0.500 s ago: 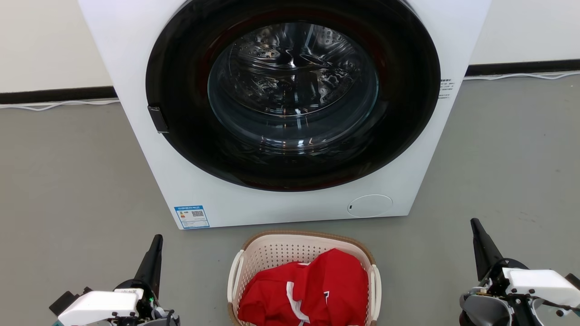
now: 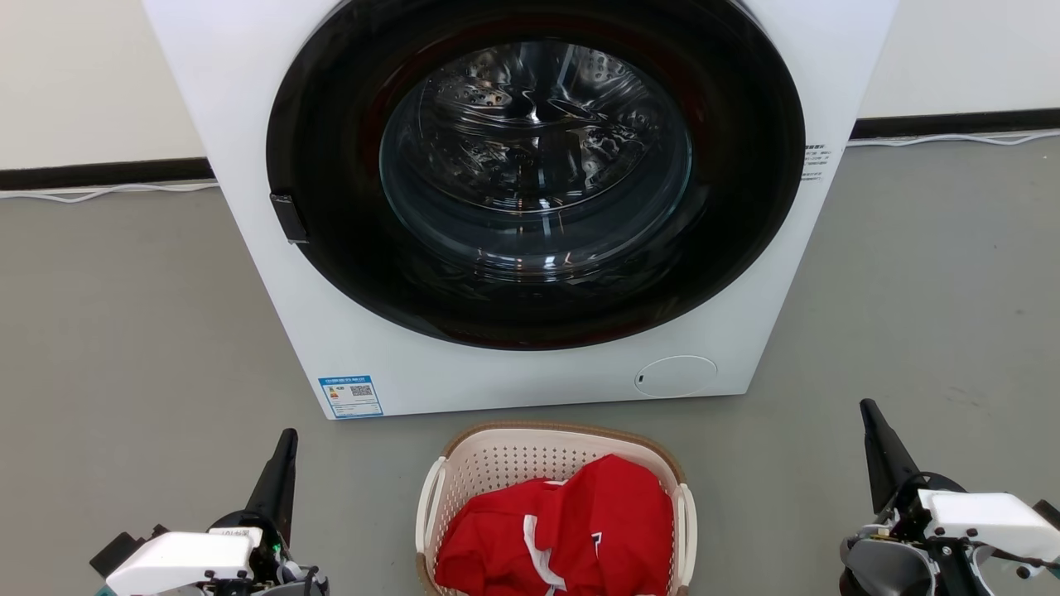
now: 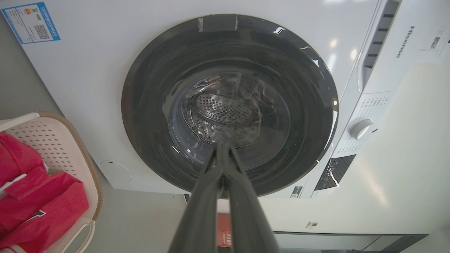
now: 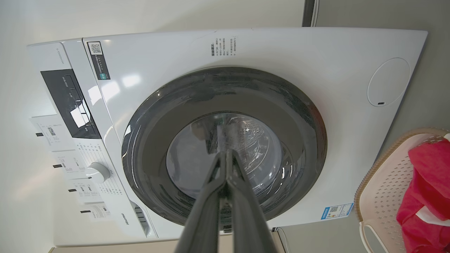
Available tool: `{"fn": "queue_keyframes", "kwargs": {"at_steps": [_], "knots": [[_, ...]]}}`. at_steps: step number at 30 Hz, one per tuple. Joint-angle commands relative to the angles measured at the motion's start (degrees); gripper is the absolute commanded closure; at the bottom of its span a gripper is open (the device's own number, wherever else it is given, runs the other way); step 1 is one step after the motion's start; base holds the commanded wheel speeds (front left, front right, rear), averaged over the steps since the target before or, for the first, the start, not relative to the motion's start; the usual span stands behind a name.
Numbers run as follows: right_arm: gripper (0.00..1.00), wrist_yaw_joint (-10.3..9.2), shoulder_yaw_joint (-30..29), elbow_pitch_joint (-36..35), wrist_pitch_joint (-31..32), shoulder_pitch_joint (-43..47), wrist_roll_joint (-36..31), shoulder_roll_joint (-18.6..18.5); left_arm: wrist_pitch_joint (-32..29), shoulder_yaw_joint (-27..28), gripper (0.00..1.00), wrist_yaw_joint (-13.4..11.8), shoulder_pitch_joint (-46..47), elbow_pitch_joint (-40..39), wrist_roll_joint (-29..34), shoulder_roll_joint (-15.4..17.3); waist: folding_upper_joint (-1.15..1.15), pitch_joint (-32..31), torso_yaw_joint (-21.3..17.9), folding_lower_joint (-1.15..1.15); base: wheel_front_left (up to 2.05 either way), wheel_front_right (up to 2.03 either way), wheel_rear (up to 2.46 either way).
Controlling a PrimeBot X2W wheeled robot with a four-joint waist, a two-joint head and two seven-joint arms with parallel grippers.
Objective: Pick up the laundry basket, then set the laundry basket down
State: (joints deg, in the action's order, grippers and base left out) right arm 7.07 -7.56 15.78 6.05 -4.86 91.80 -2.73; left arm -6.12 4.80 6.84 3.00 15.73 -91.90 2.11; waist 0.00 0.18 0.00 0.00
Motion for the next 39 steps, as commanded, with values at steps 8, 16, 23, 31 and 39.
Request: {"fn": "queue_keyframes", "kwargs": {"at_steps": [8,16,23,31,39], "knots": [[1.0,0.42,1.06,-1.76,0.42,-1.32,0.39,-0.15,-0.34,1.7,1.0,0.65,3.18,-1.7,-0.29,0.76,0.0,0.0,0.0,0.0,0.0,0.0,0.0],[1.0,0.42,1.06,-1.76,0.42,-1.32,0.39,-0.15,-0.34,1.7,1.0,0.65,3.18,-1.7,-0.29,0.76,0.0,0.0,0.0,0.0,0.0,0.0,0.0],[1.0,0.42,1.06,-1.76,0.42,-1.32,0.39,-0.15,-0.34,1.7,1.0,0.65,3.18,-1.7,-0.29,0.76,0.0,0.0,0.0,0.0,0.0,0.0,0.0],[1.0,0.42,1.06,-1.76,0.42,-1.32,0.39,-0.15,-0.34,1.7,1.0,0.65,3.18,-1.7,-0.29,0.76,0.0,0.0,0.0,0.0,0.0,0.0,0.0],[1.0,0.42,1.06,-1.76,0.42,-1.32,0.39,-0.15,-0.34,1.7,1.0,0.65,3.18,-1.7,-0.29,0.76,0.0,0.0,0.0,0.0,0.0,0.0,0.0]]}}
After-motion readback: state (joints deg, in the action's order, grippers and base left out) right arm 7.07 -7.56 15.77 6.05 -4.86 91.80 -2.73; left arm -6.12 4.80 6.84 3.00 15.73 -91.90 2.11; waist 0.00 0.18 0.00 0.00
